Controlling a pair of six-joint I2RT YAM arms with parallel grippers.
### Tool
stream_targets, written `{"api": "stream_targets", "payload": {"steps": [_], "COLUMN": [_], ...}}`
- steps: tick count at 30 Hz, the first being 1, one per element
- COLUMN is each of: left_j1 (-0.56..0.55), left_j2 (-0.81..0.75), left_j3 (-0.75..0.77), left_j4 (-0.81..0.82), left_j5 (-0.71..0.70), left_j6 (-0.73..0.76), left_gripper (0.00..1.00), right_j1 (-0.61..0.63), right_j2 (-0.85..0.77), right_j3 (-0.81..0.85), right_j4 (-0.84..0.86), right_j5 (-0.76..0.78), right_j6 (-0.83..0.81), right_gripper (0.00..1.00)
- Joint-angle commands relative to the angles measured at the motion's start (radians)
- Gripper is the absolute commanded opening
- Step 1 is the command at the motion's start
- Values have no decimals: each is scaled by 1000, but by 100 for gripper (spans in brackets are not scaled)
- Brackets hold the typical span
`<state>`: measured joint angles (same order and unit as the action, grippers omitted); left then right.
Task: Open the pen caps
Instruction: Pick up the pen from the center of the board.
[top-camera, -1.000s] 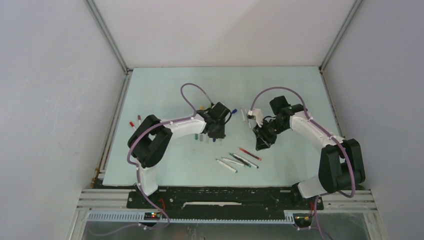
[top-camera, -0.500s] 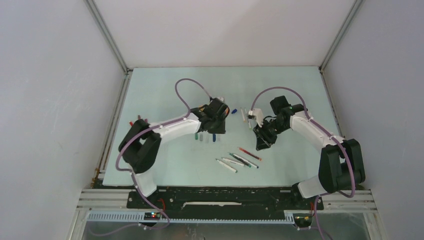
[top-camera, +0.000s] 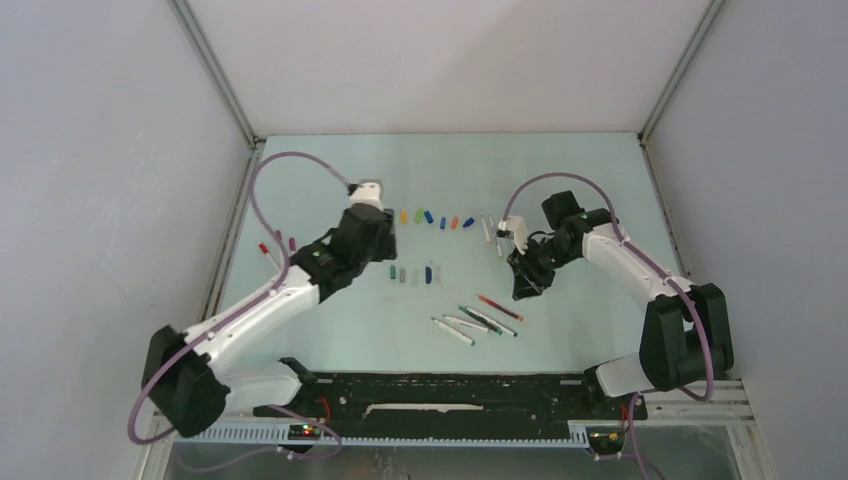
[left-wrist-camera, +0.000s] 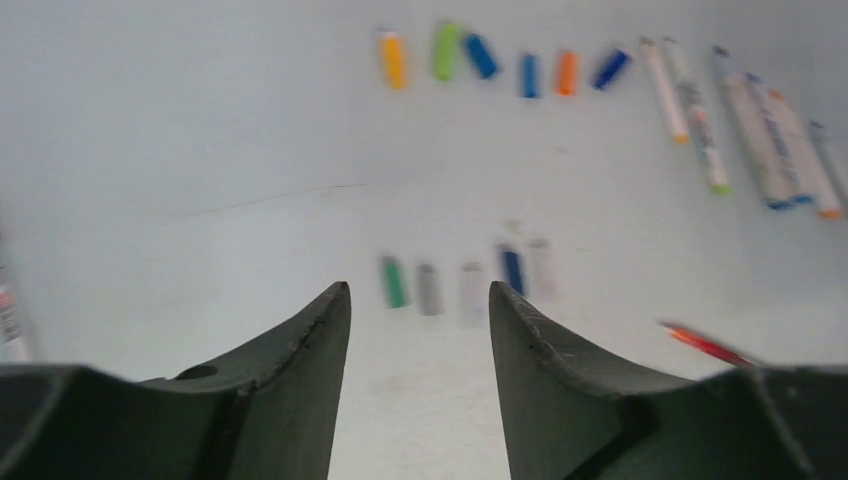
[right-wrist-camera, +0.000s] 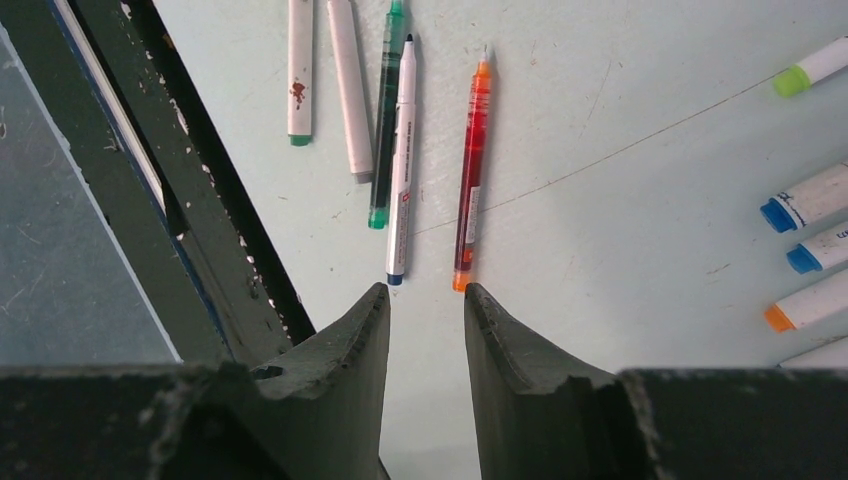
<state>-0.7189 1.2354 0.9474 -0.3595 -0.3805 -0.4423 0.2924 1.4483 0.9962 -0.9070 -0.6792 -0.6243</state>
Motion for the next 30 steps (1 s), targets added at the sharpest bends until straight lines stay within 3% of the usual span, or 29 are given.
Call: {"api": "stream_targets", "payload": {"steps": [1, 7, 9, 15, 21, 30], "left_j1": [161, 283, 347, 618, 798, 1063], "left_j2": [-155, -252, -241, -124, -59, 90], "left_j3": [-132, -185, -166, -85, -85, -52], "left_j4": [21, -6, -27, -103, -84, -47], "left_j5": [-26, -194, -186, 10, 211, 402], "left_j6": [92, 97, 106, 183, 262, 214], "left_gripper": [59, 87, 91, 93, 94, 79], "right_j1": [-3, -4, -4, 5, 22, 39], "right_j2": [-57, -71, -75, -107, -119, -122], "right_j3": [36, 36, 35, 36, 35, 35], "right_j4": [-7, -10, -10, -10, -11, -13], "right_j5": [-17, -32, -37, -52, -49, -52], "right_j6": [-25, -27, -28, -29, -32, -34], "right_gripper": [36, 36, 36, 36, 37, 37]}}
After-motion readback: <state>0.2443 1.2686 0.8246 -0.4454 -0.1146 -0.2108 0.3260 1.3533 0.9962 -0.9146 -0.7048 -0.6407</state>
